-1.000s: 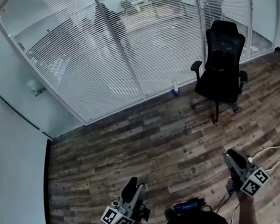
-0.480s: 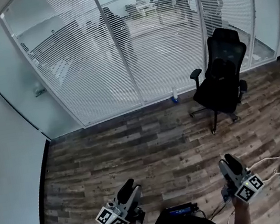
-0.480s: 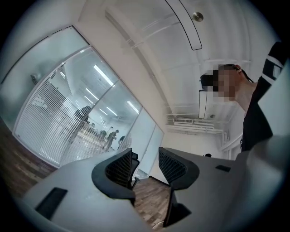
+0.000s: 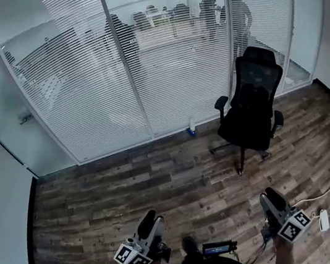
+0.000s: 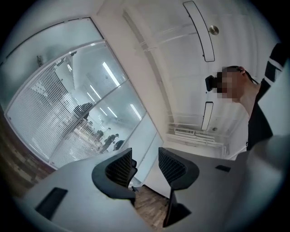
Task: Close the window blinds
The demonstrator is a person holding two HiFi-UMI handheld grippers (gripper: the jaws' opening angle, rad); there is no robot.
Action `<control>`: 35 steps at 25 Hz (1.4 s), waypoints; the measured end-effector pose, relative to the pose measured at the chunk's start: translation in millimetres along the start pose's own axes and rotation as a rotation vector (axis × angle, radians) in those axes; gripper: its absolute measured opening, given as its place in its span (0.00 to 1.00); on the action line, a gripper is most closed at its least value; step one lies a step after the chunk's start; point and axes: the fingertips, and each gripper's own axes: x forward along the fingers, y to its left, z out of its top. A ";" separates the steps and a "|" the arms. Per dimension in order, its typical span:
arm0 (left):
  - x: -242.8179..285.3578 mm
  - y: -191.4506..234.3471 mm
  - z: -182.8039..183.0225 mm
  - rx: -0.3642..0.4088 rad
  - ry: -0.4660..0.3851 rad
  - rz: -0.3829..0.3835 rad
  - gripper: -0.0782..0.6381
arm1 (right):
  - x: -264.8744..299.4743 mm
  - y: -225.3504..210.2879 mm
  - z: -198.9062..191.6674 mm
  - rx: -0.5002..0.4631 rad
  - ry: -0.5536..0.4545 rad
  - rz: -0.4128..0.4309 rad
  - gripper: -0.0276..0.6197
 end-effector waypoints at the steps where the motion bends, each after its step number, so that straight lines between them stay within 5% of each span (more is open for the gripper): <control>1: 9.9 16.1 6.6 -0.011 -0.010 -0.002 0.39 | 16.4 -3.3 4.3 0.001 -0.003 -0.007 0.28; 12: 84.5 162.9 51.2 -0.120 -0.017 -0.008 0.39 | 170.0 -5.9 13.1 -0.040 0.028 -0.072 0.28; 18: 116.5 203.9 50.7 -0.130 0.026 0.011 0.39 | 216.9 -30.2 1.6 -0.020 0.071 -0.096 0.28; 26: 156.6 269.6 65.1 -0.100 0.003 0.151 0.39 | 334.8 -79.1 -5.4 0.022 0.117 0.039 0.28; 35: 258.5 320.3 106.6 0.033 -0.001 0.306 0.39 | 483.1 -148.9 26.3 0.069 0.127 0.219 0.28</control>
